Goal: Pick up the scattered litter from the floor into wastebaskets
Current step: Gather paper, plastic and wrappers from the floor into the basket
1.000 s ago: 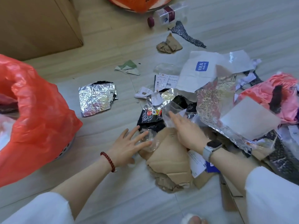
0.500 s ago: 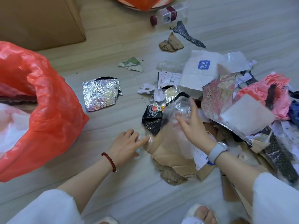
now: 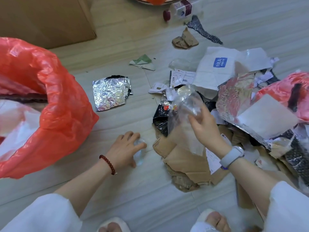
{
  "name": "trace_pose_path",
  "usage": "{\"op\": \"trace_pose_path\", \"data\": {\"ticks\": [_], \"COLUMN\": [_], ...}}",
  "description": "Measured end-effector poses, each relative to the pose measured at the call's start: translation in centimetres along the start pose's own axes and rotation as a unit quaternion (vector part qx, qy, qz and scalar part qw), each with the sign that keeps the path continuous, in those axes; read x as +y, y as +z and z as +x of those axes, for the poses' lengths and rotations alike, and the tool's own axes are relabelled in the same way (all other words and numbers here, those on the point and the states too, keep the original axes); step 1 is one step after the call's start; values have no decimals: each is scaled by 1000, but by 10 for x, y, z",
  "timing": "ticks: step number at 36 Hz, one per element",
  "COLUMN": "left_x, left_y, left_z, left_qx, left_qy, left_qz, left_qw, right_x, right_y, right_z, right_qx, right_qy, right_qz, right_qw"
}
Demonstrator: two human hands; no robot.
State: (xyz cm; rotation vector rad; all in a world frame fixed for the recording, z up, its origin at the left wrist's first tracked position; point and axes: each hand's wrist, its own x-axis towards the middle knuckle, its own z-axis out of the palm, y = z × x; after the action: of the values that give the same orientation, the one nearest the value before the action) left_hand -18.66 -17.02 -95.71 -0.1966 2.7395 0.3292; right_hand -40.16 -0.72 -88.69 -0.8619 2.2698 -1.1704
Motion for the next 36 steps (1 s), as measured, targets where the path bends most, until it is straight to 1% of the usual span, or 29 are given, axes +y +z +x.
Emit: {"op": "trace_pose_path", "data": {"ticks": [3, 5, 9, 12, 14, 17, 19, 21, 23, 24, 27, 29, 31, 33, 36], "left_x": [-1, -2, 2, 8, 10, 8, 6, 2, -2, -3, -1, 4, 10, 15, 19], "left_y": [0, 0, -2, -6, -8, -13, -13, -6, 2, 6, 8, 3, -2, -6, -14], "left_z": [-1, -1, 0, 3, 5, 6, 2, -3, -8, -10, -11, -7, -1, 4, 13], "left_qx": [8, 18, 16, -5, -28, -46, -46, -27, 20, 37, 39, 28, 2, -35, -54], "left_qy": [7, 15, 5, 2, -3, 5, 19, 24, 33, 41, 31, 12, -15, -45, -77], "left_qz": [3, 4, 8, -5, 8, 32, 33, 41, 54, 58, 36, 14, -21, -18, 28], "left_qw": [1000, 1000, 1000, 1000, 1000, 998, 998, 999, 998, 997, 998, 999, 1000, 998, 995], "right_x": [-9, -4, 3, 9, 9, 5, 7, 13, 22, 28, 41, 47, 50, 48, 46], "right_y": [-8, -9, -5, 0, 4, 9, 10, 10, 11, 13, 16, 16, 17, 16, 15], "right_z": [4, 4, -6, -12, -16, -22, -24, -24, -26, -28, -39, -46, -50, -50, -41], "right_qx": [15, 14, -19, -45, -66, -79, -59, -39, -40, -57, -170, -250, -297, -316, -325], "right_qy": [-19, -32, -69, -93, -116, -192, -269, -303, -283, -265, -197, -129, -97, -83, -90], "right_qz": [17, -21, -114, -176, -208, -241, -256, -271, -308, -340, -410, -410, -402, -385, -377], "right_qw": [1000, 999, 991, 979, 969, 948, 927, 913, 907, 901, 874, 868, 860, 863, 863]}}
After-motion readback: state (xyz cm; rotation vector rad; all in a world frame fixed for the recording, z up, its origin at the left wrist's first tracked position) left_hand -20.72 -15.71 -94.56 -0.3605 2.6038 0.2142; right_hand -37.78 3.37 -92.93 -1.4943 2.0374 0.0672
